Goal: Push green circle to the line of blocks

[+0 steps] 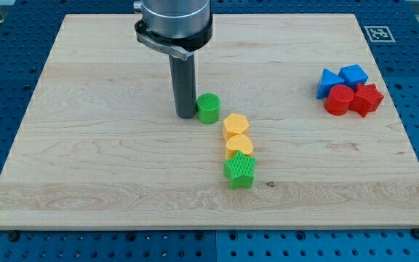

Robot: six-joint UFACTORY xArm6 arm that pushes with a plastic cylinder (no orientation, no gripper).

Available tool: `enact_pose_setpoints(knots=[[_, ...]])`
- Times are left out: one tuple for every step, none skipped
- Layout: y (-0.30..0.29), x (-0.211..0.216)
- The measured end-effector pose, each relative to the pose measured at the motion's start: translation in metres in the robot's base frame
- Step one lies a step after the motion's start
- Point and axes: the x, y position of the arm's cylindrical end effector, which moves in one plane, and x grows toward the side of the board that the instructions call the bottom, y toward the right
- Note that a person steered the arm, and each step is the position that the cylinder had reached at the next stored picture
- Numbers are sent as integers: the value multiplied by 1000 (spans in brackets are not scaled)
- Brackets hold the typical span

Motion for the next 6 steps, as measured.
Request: enact_pose_setpoints(knots=[[1, -19], [6, -27], [-4, -9], [3, 0], [31, 2], [48, 2]])
